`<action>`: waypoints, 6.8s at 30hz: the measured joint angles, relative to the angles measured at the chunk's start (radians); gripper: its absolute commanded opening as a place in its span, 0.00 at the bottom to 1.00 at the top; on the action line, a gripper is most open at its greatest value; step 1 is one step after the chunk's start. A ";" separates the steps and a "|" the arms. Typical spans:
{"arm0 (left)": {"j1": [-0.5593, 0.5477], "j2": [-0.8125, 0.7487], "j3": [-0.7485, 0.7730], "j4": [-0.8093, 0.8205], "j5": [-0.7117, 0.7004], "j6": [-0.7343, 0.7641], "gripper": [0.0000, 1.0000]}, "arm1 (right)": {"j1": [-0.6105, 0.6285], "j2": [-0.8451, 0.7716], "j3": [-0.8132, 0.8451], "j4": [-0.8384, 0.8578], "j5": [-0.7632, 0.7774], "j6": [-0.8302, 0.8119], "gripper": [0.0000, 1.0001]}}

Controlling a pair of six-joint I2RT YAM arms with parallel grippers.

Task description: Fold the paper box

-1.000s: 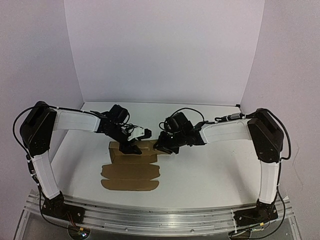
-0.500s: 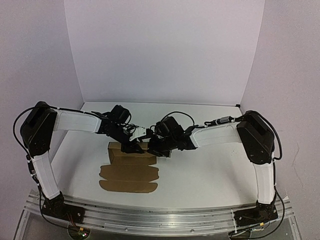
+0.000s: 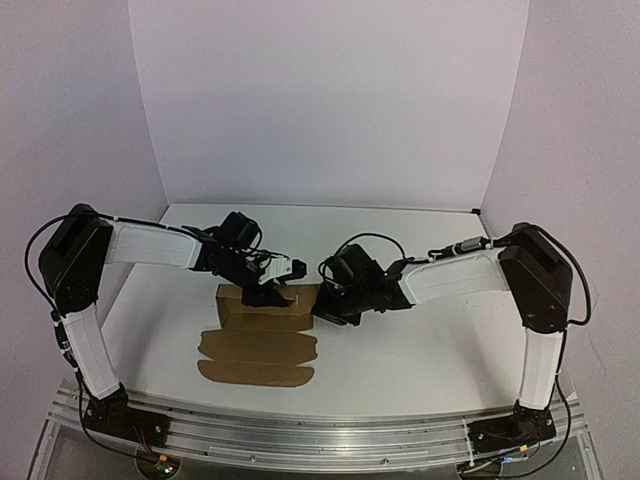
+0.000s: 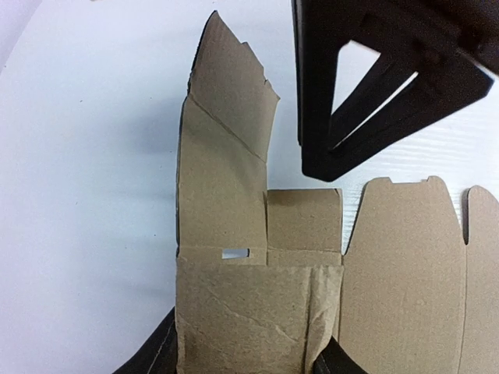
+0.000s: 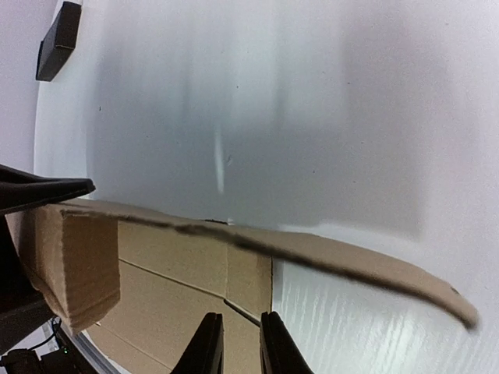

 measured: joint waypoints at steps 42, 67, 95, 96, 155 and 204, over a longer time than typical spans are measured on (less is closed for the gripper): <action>0.002 -0.002 -0.011 0.041 -0.035 -0.141 0.41 | 0.104 0.174 0.147 0.109 0.000 0.035 0.20; -0.002 -0.002 -0.023 0.085 -0.052 -0.108 0.41 | 0.012 -0.383 -0.225 0.049 -0.229 -0.260 0.26; -0.002 -0.002 -0.023 0.083 -0.044 -0.077 0.40 | -0.206 0.132 0.000 0.196 -0.422 -0.520 0.22; -0.002 -0.002 -0.023 0.084 -0.044 -0.078 0.40 | -0.195 0.129 -0.019 0.213 -0.424 -0.519 0.22; 0.035 -0.004 0.060 -0.120 0.133 -0.213 0.67 | 0.070 0.153 -0.019 0.450 0.199 -0.743 0.17; 0.275 -0.142 0.149 -0.326 0.450 -0.401 0.96 | 0.035 0.348 0.668 -1.246 0.168 -0.843 0.42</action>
